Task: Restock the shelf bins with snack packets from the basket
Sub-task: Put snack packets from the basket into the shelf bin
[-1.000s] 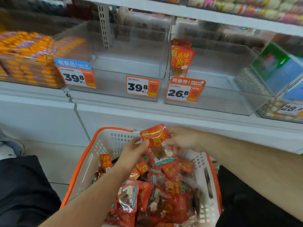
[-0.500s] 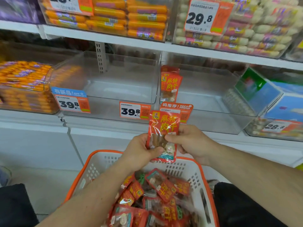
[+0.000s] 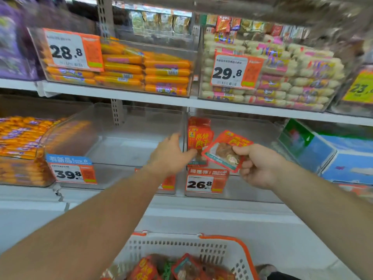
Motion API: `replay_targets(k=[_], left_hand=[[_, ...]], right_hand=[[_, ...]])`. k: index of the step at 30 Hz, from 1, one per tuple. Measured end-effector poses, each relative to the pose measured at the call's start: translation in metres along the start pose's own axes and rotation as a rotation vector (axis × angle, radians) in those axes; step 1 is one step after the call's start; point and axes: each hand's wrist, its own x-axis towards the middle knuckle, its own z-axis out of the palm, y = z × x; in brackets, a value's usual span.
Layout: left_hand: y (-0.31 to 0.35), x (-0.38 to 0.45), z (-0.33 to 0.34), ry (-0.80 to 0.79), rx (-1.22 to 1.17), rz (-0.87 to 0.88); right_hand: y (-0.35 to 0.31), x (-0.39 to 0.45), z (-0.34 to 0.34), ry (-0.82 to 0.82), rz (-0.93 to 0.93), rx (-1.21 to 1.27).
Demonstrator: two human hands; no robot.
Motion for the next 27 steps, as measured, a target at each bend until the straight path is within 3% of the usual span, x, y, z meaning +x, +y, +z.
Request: replay_targets(k=[4,9,12,16,27], left_hand=[[0.0,0.002,0.009,-0.232,0.287,-0.091],[0.0,0.006,0.01,-0.251,0.287,-0.12],[-0.002,0.007,0.012,-0.238,0.284,-0.132],[-0.001,0.007,0.011,-0.235,0.289,-0.127],[-0.002,0.009,0.014,-0.223,0.339,-0.121]], right_hand=[[-0.006,0.034,0.008,0.076,-0.071,-0.084],[-0.002,0.074,0.027,0.079,-0.298,-0.472],[0.005,0.093,0.041,0.076,-0.342,-0.631],[0.013,0.115,0.051,0.044,-0.332,-0.648],[0.026,0.15,0.054,0.204,-0.309,-0.684]])
